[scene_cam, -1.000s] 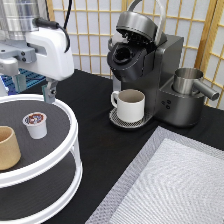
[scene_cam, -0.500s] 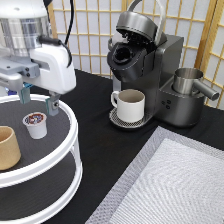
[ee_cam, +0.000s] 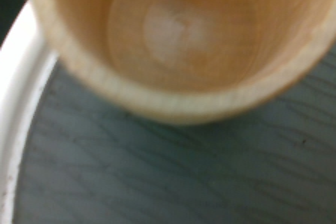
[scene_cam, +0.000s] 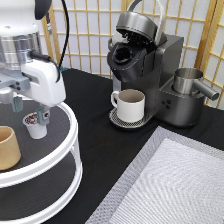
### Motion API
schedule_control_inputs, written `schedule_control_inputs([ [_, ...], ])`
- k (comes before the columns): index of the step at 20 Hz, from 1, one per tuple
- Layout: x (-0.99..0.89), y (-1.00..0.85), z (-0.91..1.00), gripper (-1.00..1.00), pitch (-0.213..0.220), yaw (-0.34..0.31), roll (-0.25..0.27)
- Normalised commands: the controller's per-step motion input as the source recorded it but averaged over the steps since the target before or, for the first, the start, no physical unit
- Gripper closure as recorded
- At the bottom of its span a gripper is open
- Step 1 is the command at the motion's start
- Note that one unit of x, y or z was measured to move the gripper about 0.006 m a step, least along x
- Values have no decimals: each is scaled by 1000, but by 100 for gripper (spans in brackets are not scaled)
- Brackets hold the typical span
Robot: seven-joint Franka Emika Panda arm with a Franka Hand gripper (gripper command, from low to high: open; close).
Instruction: Make coffee
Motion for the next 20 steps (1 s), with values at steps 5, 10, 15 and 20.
schedule_control_inputs([
  [5, 94, 2, -81, -100, -49, 28, 0],
  [10, -8, -2, -18, -100, -13, 13, 0],
  [15, -191, 0, 61, -100, -26, 0, -1],
  [20, -82, 0, 432, -100, -39, -16, -30],
])
